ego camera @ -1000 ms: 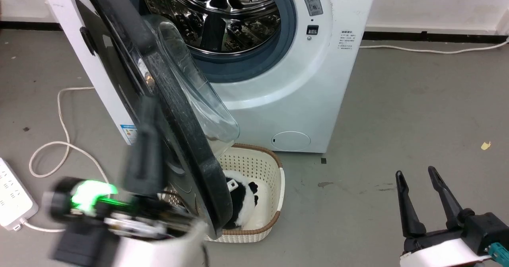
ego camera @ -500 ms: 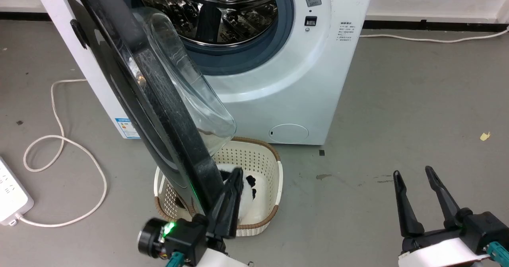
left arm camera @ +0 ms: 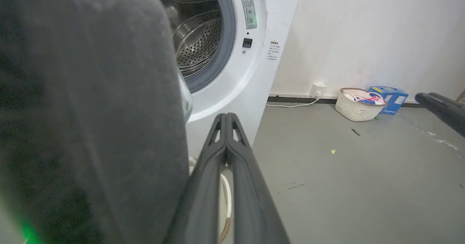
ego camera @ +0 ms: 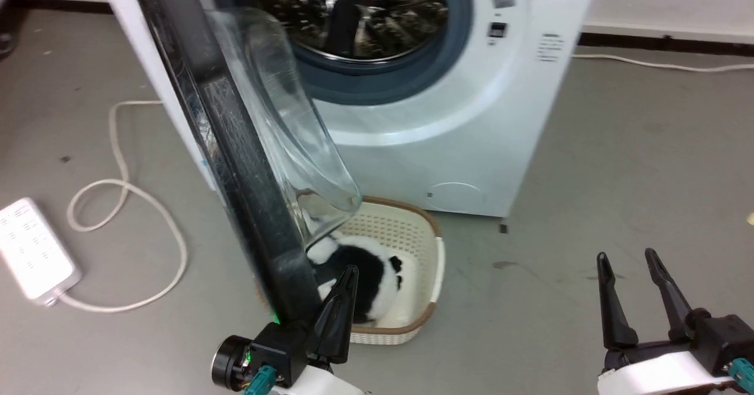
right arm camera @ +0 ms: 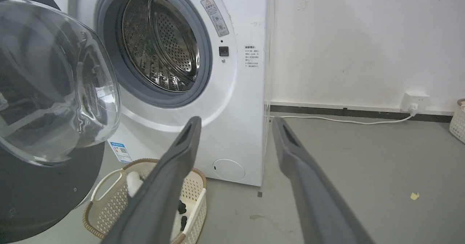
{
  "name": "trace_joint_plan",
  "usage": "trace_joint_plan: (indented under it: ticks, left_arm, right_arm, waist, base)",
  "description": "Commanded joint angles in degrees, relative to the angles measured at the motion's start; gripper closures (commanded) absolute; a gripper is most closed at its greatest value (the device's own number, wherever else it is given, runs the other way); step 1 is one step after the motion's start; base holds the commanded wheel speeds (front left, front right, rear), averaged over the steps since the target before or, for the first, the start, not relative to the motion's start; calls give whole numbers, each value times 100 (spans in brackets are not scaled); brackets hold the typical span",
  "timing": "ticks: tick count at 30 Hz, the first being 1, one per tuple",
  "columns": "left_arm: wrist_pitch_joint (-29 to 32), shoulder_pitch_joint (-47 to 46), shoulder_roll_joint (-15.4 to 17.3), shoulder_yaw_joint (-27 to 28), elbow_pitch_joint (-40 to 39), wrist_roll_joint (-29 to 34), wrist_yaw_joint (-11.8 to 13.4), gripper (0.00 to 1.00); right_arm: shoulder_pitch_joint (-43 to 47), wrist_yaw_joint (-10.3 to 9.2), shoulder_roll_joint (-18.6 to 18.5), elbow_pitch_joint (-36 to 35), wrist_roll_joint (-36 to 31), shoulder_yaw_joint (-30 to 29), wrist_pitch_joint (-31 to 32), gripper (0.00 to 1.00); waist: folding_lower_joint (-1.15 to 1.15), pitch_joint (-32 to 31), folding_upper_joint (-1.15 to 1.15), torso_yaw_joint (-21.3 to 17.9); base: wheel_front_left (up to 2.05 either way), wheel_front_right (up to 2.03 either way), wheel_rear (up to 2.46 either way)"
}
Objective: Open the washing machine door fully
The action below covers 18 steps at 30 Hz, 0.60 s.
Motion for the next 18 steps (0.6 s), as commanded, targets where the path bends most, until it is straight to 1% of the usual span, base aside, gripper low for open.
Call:
trace_joint_plan:
  ticks: [1, 6, 11, 15, 18]
  left_arm:
    - [-46, -14, 46, 113, 57, -50, 85, 100]
    - [-65, 79, 46, 185, 107, -107, 124, 100]
    - [-70, 110, 52, 417, 41, -186, 179, 100]
    - [-71, 96, 85, 792, -54, -286, 258, 100]
    - [-71, 52, 157, 1138, -74, -392, 297, 100]
  right_arm:
    - [-34, 5, 24, 16, 39, -11, -26, 0]
    - [5, 5, 24, 23, 9, -1, -26, 0]
    - [20, 5, 24, 21, -45, 9, -26, 0]
    - [-15, 5, 24, 24, -132, 80, -26, 0]
    - [-55, 5, 24, 35, -201, 155, -26, 0]
  waist:
    - [0, -25, 0, 239]
    - [0, -55, 0, 774]
    - [0, -34, 0, 1359]
    - [0, 74, 0, 1711]
    - [0, 198, 0, 1881]
  base:
    - [0, 0, 0]
    - [0, 0, 0]
    - [0, 0, 0]
    - [0, 0, 0]
    - [0, 0, 0]
